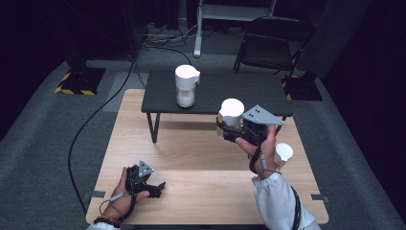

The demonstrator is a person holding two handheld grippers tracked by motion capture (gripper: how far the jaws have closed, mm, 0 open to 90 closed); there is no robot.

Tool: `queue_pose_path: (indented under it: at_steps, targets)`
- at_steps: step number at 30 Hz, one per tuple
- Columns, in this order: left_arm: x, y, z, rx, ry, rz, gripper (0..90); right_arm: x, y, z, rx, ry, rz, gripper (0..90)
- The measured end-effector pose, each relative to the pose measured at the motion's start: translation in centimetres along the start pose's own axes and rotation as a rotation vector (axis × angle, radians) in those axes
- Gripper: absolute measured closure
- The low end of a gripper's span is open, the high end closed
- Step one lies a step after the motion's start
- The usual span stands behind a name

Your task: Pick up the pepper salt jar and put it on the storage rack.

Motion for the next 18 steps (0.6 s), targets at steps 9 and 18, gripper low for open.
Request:
queue_pose_path:
  at_steps: [9, 18]
  targets:
    - [0.0, 0.0, 0.0, 0.000, 0.000, 0.000, 0.1, -0.8, -0.9, 1.6, -0.028, -0.002, -0.024, 30.0]
    - [0.0, 0.0, 0.0, 0.000, 0.000, 0.000, 0.1, -1.3, -2.0, 2.4, -0.032, 0.018, -0.049, 30.1]
Point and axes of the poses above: each handheld gripper's, and its own axes: y roughly backward along the jaws, z roughly out of its top, x roughly to its left, the point moved 7 cm from there along -y, roughly forward along the jaws, and after that the axes turned 15 degrees about -x, right-handed, at the moved point
